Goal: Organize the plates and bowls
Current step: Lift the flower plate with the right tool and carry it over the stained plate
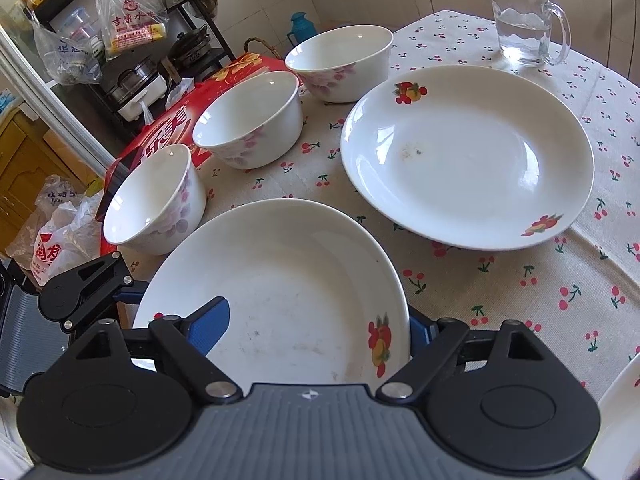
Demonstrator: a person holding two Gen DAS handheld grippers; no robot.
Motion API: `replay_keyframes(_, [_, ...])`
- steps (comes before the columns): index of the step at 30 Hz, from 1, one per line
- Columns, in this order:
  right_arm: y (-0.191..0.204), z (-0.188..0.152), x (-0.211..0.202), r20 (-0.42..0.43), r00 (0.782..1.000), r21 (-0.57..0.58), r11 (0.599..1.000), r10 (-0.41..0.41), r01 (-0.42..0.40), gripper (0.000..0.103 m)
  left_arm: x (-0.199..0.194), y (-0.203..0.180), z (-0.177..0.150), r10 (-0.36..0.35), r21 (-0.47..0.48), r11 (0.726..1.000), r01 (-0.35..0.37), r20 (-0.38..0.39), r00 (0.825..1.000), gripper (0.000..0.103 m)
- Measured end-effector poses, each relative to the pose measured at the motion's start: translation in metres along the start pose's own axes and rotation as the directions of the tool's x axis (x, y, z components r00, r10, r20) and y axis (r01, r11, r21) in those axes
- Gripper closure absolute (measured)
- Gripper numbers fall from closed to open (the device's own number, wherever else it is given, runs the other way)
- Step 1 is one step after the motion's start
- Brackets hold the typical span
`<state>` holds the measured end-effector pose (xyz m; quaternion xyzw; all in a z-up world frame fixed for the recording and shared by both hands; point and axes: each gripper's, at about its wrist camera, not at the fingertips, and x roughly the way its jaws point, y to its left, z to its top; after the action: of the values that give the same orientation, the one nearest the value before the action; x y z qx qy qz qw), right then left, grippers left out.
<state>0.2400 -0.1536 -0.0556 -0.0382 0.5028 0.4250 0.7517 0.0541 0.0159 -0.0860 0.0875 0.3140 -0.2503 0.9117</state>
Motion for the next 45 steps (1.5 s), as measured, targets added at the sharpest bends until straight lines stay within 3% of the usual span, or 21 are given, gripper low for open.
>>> replay_keyframes(23, [0.004, -0.017, -0.023, 0.043, 0.999, 0.016, 0.999, -0.030, 0.030, 0.010, 0.005, -0.010, 0.012, -0.025, 0.079, 0.997, 0.028, -0.035, 0.999, 0.010])
replay_keyframes(35, [-0.004, -0.032, -0.056, 0.096, 0.993, 0.046, 0.997, -0.068, 0.064, 0.010, 0.011, -0.021, 0.039, -0.098, 0.103, 0.989, 0.103, -0.049, 0.994, 0.011])
replay_keyframes(45, [-0.034, -0.052, -0.098, 0.162, 0.977, 0.115, 0.986, -0.138, 0.121, 0.010, 0.038, -0.044, 0.073, -0.177, 0.155, 0.971, 0.184, -0.055, 0.983, 0.011])
